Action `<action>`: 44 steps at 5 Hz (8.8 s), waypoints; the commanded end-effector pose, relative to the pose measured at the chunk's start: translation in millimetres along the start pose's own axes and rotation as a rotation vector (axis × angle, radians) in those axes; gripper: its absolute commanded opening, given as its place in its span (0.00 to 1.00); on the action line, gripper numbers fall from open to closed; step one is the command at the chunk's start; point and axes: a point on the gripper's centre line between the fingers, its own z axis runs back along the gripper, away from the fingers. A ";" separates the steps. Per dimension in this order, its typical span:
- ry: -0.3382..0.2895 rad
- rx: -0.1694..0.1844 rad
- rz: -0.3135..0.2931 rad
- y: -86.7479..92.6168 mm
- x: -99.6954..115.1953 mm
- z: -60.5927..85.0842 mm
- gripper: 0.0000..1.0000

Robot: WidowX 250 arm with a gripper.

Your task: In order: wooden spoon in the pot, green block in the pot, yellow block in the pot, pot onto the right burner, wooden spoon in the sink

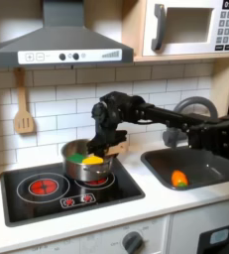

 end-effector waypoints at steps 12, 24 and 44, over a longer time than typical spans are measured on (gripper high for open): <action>-0.267 -0.028 0.029 -11.1 -90.4 121.2 1.00; -0.456 0.117 -0.013 24.4 -112.2 104.7 0.83; -0.694 0.029 -0.169 -37.3 -50.9 173.2 0.00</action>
